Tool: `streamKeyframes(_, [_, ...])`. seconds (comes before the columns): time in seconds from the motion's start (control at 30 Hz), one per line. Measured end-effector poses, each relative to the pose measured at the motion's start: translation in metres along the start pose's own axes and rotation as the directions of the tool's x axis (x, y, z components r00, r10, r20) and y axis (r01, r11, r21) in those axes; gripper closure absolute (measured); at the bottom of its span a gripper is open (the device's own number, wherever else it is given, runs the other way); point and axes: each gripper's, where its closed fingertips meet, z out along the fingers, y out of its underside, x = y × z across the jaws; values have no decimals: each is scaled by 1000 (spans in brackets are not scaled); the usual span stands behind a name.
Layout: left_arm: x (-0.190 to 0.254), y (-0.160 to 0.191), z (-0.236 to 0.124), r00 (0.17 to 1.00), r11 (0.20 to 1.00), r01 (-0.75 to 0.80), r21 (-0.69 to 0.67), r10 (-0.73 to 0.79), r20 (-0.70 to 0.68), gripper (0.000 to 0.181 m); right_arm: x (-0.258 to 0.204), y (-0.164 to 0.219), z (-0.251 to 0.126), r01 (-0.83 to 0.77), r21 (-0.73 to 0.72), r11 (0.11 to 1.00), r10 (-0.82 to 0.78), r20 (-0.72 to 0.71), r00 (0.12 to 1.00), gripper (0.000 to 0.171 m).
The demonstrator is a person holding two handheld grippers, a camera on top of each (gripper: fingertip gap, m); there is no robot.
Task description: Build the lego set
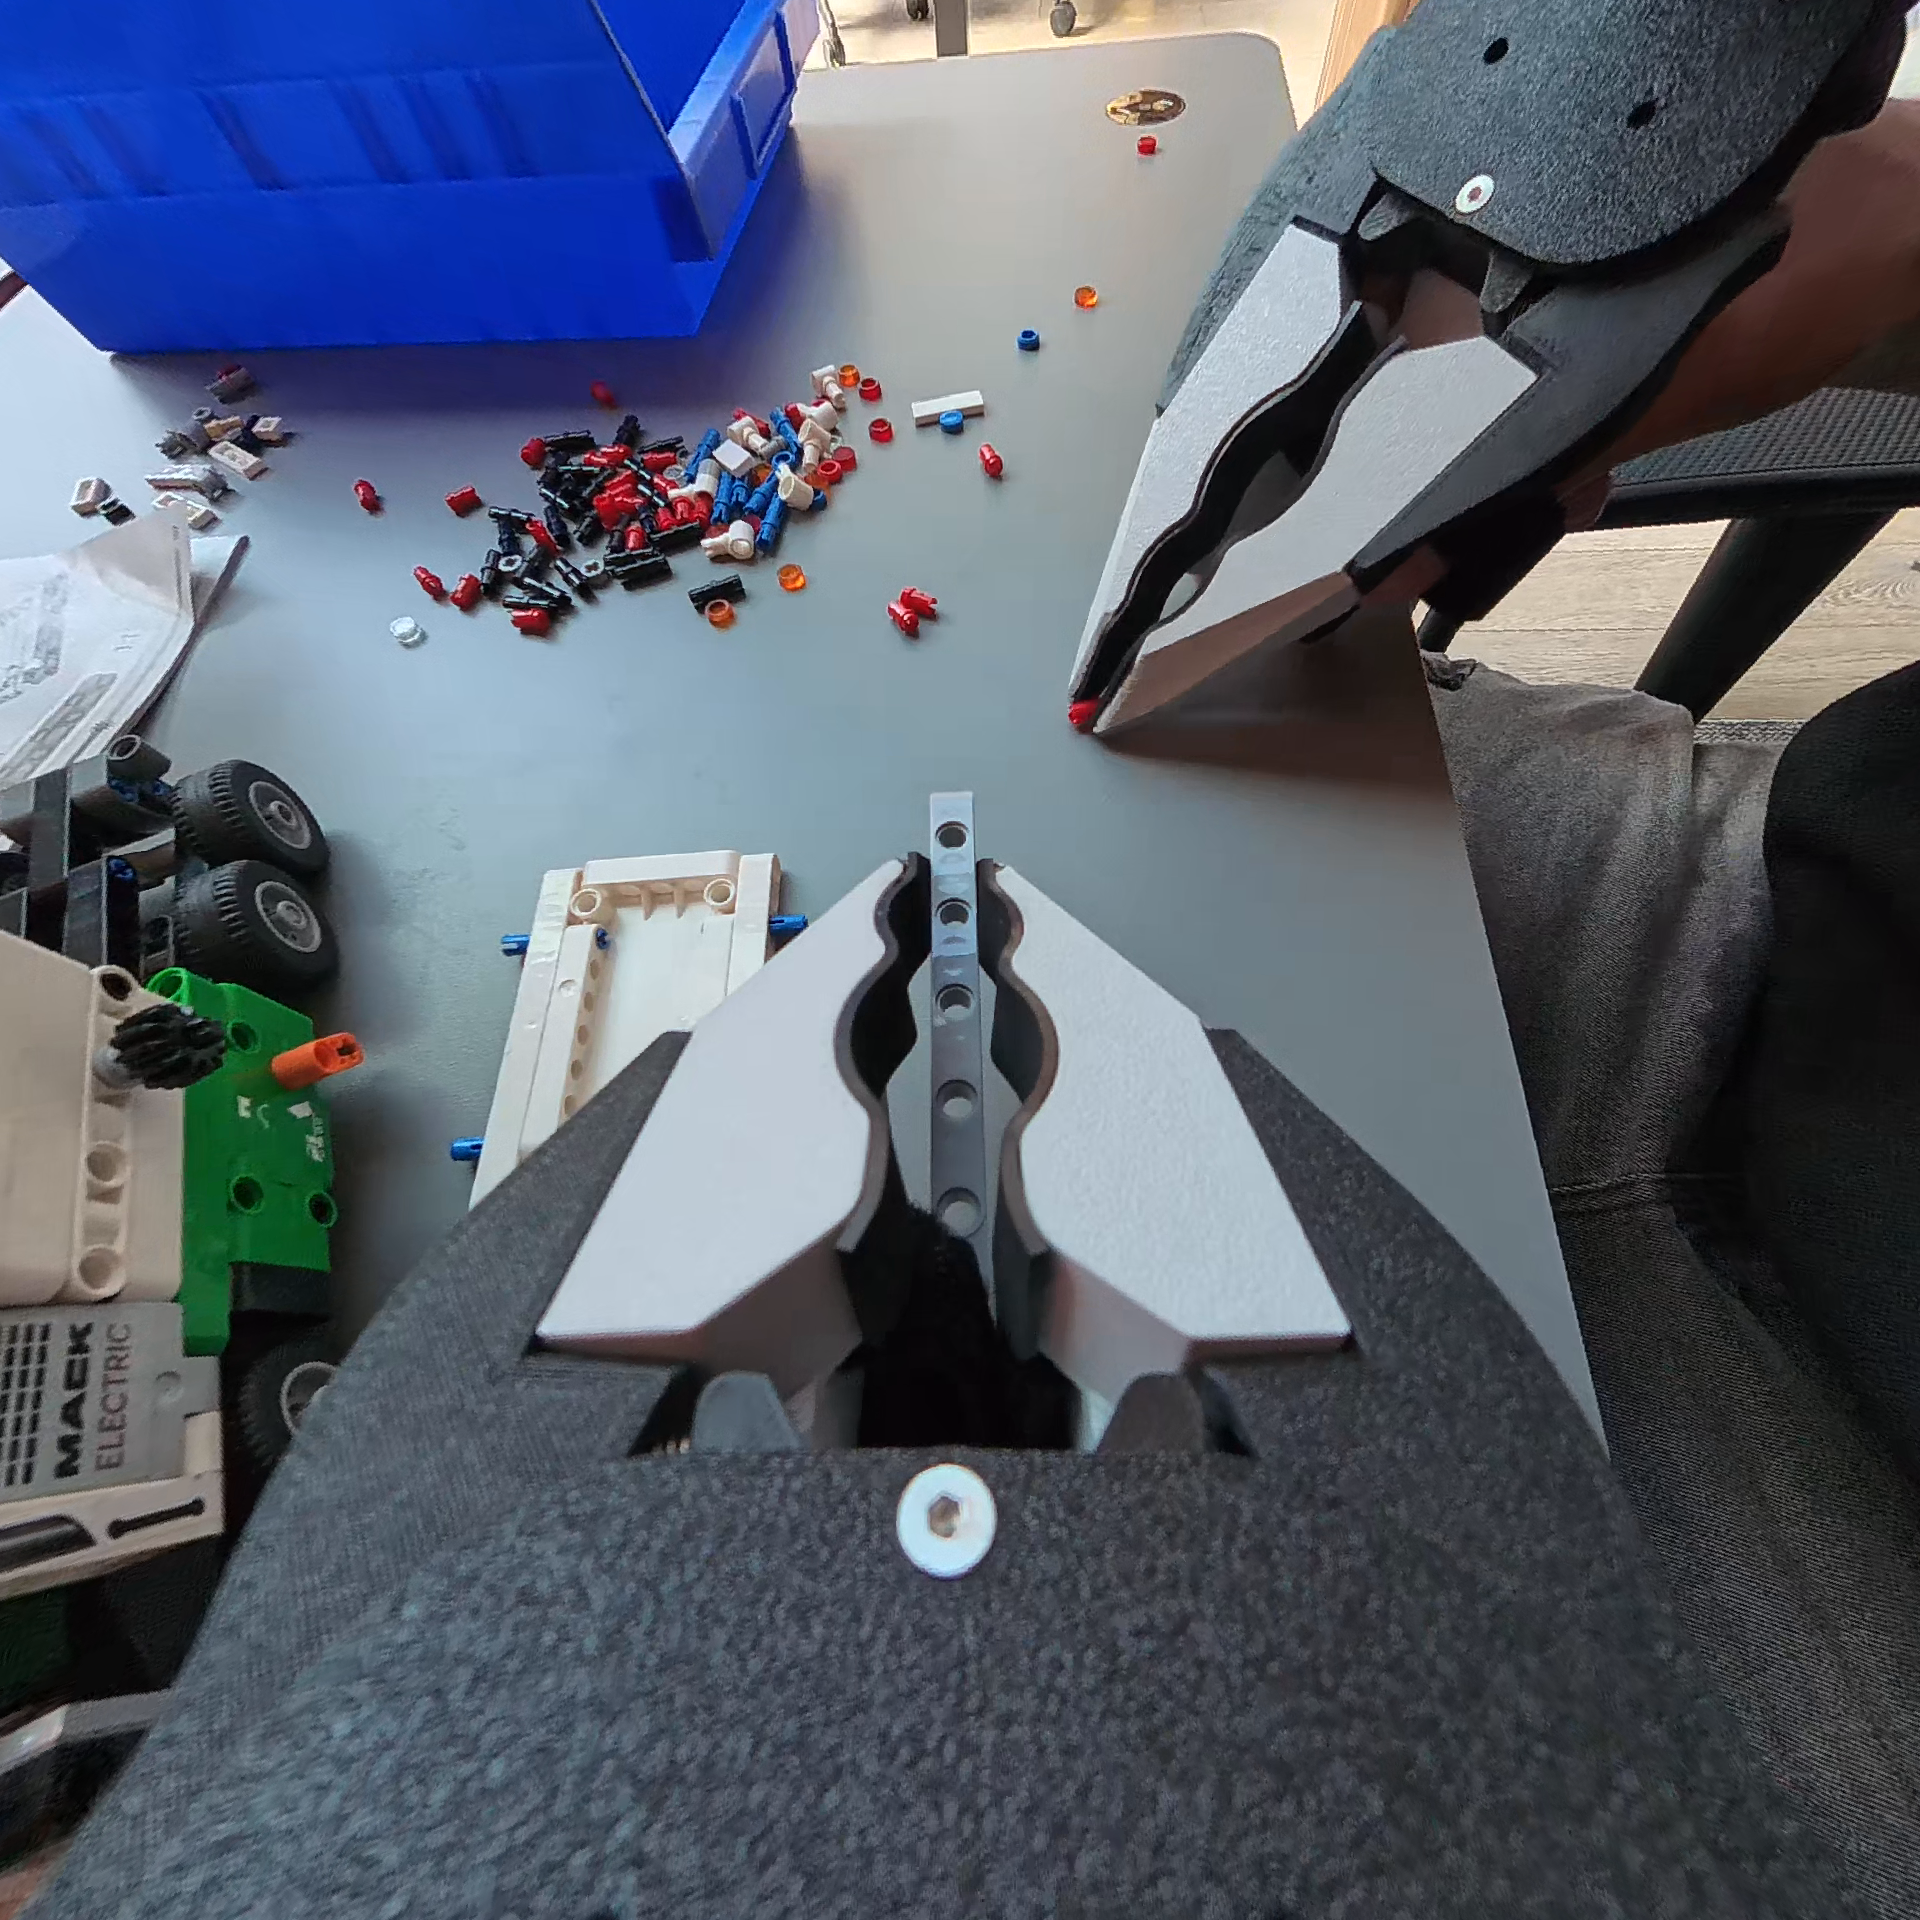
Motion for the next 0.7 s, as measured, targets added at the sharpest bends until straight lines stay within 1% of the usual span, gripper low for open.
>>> streamKeyframes(0.33, [0,0,0,1000,1000,0,-2,0,-4,175,-2,1,-1,4,16,1000,-4,21,1000,165])
streamKeyframes(0.43, [0,1,0,1000,1000,-1,-3,1,-4,175,-2,1,-1,3,16,1000,-4,27,1000,167])
streamKeyframes(0.57, [1,1,1,1000,1000,-6,-4,6,-7,175,-4,0,-1,46,16,999,-46,31,998,168])
streamKeyframes(0.63, [1,0,0,1000,1000,-14,0,14,1,175,-10,-5,1,83,33,996,-84,29,996,168])
streamKeyframes(0.7, [0,-2,-1,999,999,-30,14,30,22,175,-23,-24,1,80,99,992,-85,54,995,168])
